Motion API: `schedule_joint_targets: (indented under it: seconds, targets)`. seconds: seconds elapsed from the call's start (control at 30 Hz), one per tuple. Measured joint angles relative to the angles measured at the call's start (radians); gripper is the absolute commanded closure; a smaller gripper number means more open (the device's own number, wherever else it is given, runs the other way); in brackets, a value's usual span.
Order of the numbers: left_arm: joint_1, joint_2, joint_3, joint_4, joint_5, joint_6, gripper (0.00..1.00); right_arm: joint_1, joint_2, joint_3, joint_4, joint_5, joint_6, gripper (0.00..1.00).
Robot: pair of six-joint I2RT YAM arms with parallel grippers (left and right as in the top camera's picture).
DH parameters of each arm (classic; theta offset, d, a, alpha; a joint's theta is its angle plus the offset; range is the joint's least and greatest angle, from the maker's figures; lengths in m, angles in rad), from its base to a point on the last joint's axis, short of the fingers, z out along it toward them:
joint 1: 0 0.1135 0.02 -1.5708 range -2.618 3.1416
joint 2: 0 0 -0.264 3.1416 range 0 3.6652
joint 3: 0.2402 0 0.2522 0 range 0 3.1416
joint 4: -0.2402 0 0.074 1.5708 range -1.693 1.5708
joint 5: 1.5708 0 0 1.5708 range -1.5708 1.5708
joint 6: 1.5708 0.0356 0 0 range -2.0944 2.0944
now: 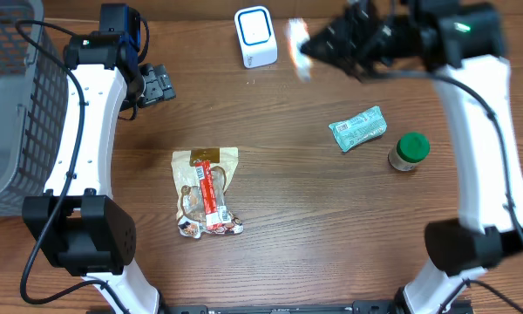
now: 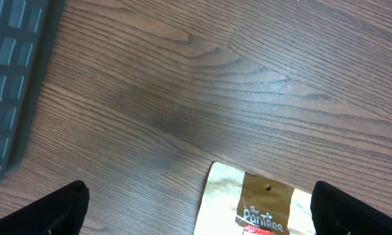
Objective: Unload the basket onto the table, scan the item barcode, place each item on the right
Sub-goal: 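Carry the Kleenex pack back right and release it near the jar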
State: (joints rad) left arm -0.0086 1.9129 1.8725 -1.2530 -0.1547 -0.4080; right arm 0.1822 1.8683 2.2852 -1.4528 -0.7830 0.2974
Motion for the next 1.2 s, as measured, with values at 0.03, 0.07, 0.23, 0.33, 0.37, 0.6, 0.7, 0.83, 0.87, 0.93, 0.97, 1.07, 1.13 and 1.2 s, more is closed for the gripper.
schedule_joint_targets:
  seconds: [0.03, 0.07, 0.23, 0.33, 0.37, 0.6, 0.7, 0.83, 0.87, 0.93, 0.97, 1.07, 1.13, 1.2]
  targets:
    - [0.0, 0.0, 0.0, 0.0, 0.0, 0.0, 0.0, -0.006, -0.012, 0.0, -0.063, 0.034, -0.035, 0.96]
    - [0.0, 0.0, 0.0, 0.0, 0.0, 0.0, 0.0, -0.01, -0.017, 0.003, -0.135, 0.086, -0.072, 0.96]
    - [0.0, 0.0, 0.0, 0.0, 0.0, 0.0, 0.0, -0.012, 0.002, -0.051, -0.24, 0.311, -0.166, 0.96]
    - [0.0, 0.0, 0.0, 0.0, 0.0, 0.0, 0.0, -0.012, 0.01, -0.134, -0.239, 0.383, -0.188, 0.96]
    - [0.0, 0.0, 0.0, 0.0, 0.0, 0.0, 0.01, -0.012, 0.011, -0.178, -0.239, 0.411, -0.193, 0.96]
    - [0.0, 0.0, 0.0, 0.0, 0.0, 0.0, 0.0, -0.012, 0.011, -0.465, -0.201, 0.586, -0.204, 0.96]
    - [0.0, 0.0, 0.0, 0.0, 0.0, 0.0, 0.01, -0.012, 0.015, -0.582, -0.14, 0.648, -0.192, 0.96]
    - [0.0, 0.0, 0.0, 0.0, 0.0, 0.0, 0.01, -0.012, 0.018, -0.727, -0.011, 0.747, -0.161, 0.91]
    - [0.0, 0.0, 0.0, 0.0, 0.0, 0.0, 0.0, -0.012, 0.018, -0.755, 0.018, 0.776, -0.151, 0.86]
    - [0.0, 0.0, 0.0, 0.0, 0.0, 0.0, 0.0, -0.012, 0.018, -0.793, 0.053, 0.822, -0.132, 0.76]
    - [0.0, 0.0, 0.0, 0.0, 0.0, 0.0, 0.0, -0.012, 0.018, -0.809, 0.073, 0.843, -0.123, 0.71]
    - [0.0, 0.0, 0.0, 0.0, 0.0, 0.0, 0.0, -0.012, 0.018, -0.84, 0.123, 0.879, -0.103, 0.35]
    - [0.0, 0.0, 0.0, 0.0, 0.0, 0.0, 0.0, -0.012, 0.018, -0.85, 0.143, 0.891, -0.098, 0.27]
    - [0.0, 0.0, 0.0, 0.0, 0.0, 0.0, 0.0, -0.012, 0.018, -0.855, 0.154, 0.893, -0.095, 0.26]
